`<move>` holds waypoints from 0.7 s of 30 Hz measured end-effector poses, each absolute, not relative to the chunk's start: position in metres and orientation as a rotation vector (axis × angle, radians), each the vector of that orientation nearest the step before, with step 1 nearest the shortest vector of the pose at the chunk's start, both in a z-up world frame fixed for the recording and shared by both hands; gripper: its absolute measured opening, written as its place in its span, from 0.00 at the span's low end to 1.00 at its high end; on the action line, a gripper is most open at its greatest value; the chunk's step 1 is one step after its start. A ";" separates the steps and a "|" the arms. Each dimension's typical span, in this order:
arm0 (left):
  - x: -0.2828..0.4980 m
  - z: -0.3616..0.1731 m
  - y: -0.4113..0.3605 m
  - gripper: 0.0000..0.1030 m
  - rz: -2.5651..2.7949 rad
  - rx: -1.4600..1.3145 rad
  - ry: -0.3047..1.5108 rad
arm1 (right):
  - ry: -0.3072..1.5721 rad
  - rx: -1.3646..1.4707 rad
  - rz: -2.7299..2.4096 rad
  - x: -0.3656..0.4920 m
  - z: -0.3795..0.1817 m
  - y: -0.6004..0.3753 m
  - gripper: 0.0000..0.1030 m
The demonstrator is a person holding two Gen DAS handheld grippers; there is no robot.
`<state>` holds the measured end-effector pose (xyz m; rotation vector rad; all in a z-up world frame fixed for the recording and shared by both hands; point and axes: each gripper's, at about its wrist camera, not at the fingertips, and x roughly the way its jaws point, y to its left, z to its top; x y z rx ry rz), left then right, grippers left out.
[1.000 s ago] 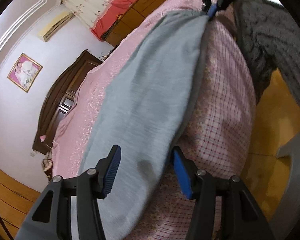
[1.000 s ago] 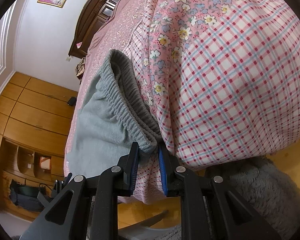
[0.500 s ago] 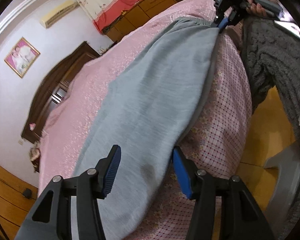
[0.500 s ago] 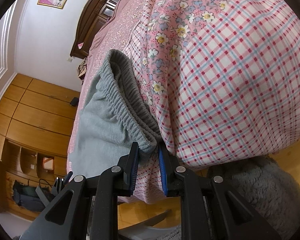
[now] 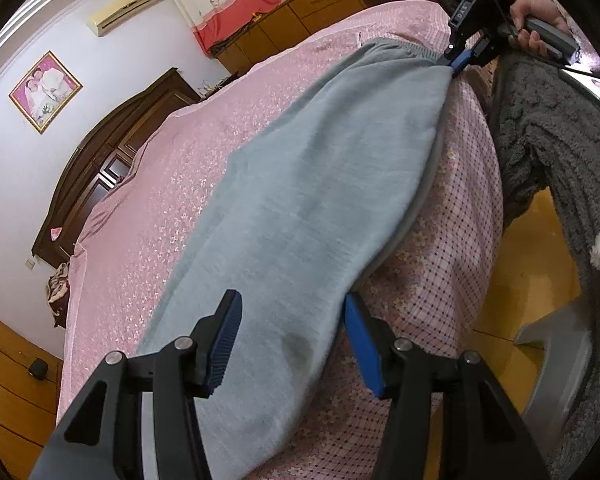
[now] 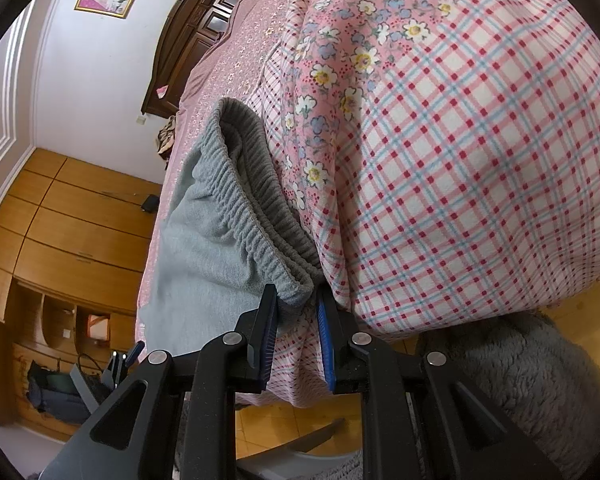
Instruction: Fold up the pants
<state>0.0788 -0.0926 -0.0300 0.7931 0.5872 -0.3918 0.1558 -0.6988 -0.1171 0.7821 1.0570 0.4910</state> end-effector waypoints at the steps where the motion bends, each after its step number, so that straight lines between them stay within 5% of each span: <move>1: 0.079 -0.029 -0.091 0.55 -0.398 0.782 0.594 | 1.057 0.783 0.491 0.156 -0.117 -0.699 0.18; 21: 0.089 -0.025 -0.064 0.59 -0.388 0.702 0.662 | 1.056 0.787 0.494 0.156 -0.119 -0.696 0.18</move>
